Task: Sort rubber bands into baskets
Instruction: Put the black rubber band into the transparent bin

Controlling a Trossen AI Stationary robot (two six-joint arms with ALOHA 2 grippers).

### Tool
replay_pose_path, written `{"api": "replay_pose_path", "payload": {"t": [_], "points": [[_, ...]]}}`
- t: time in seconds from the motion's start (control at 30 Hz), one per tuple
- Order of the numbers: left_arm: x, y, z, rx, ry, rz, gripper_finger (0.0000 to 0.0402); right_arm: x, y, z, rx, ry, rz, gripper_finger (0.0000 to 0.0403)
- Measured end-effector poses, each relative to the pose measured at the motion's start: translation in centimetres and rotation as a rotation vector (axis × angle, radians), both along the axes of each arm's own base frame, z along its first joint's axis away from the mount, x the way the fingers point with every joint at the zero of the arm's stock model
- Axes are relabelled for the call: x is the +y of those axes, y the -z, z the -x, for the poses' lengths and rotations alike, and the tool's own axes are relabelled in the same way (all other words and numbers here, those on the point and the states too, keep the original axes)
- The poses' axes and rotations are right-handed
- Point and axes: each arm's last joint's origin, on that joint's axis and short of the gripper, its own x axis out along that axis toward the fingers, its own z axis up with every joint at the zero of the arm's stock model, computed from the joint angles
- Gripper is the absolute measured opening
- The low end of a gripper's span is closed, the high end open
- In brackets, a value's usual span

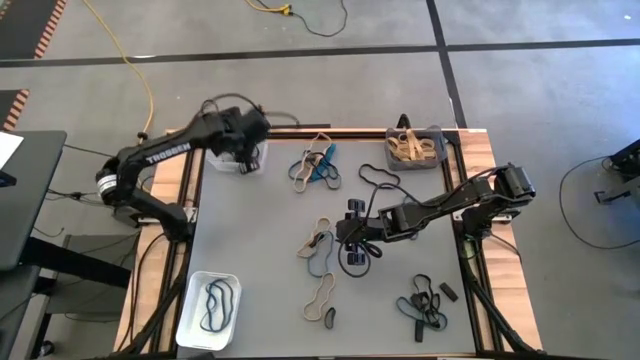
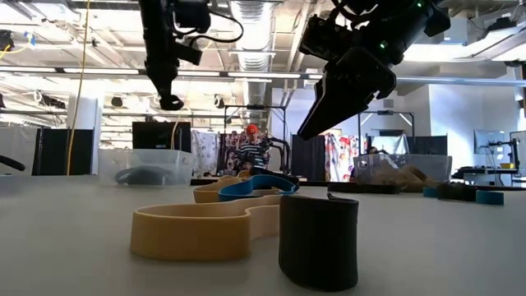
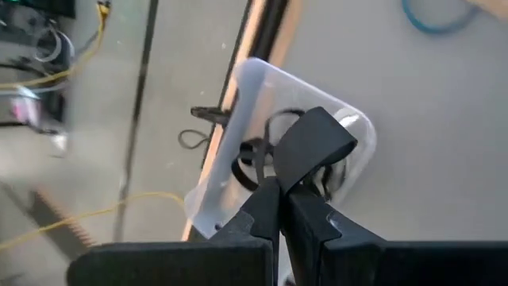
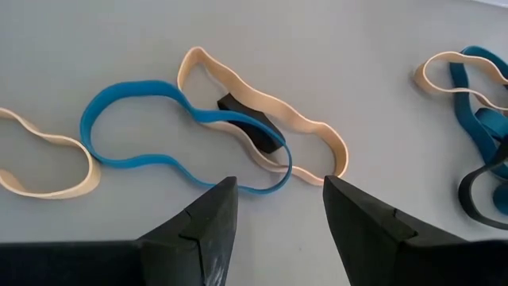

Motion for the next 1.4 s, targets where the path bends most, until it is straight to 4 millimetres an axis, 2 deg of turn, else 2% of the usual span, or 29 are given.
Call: {"api": "replay_pose_path", "payload": {"t": [0.2, 0.37, 0.63, 0.83, 1.0, 1.1, 1.4], "points": [[3.8, 0.0, 2.2, -0.126, -0.087, 0.080, 0.0000, 0.0, 0.0, 0.0, 0.002, 0.000, 0.001, 0.0217], [5.9, 0.9, 3.5, -0.141, -0.161, 0.130, 0.0000, 0.0, 0.0, 0.0, 0.002, 0.000, 0.001, 0.0217], [8.6, 4.7, 3.2, -0.051, -0.227, 0.243, 0.0000, 0.0, 0.0, 0.0, -0.005, 0.000, -0.001, 0.0217], [9.7, 7.8, 2.4, 0.035, -0.251, 0.339, 0.0000, 0.0, 0.0, -0.1, -0.009, 0.000, -0.001, 0.0217], [9.9, 8.8, 2.2, 0.063, -0.259, 0.370, 0.0002, 0.0, 0.0, -0.1, -0.008, -0.003, 0.002, 0.0217], [9.9, 8.7, 2.2, 0.060, -0.259, 0.370, 0.0022, 0.0, 0.0, -0.1, -0.007, -0.005, 0.004, 0.0217], [9.4, 7.5, 2.6, 0.047, -0.280, 0.330, 0.0133, 0.0, 0.0, -0.1, -0.007, -0.004, 0.005, 0.0217]]}}
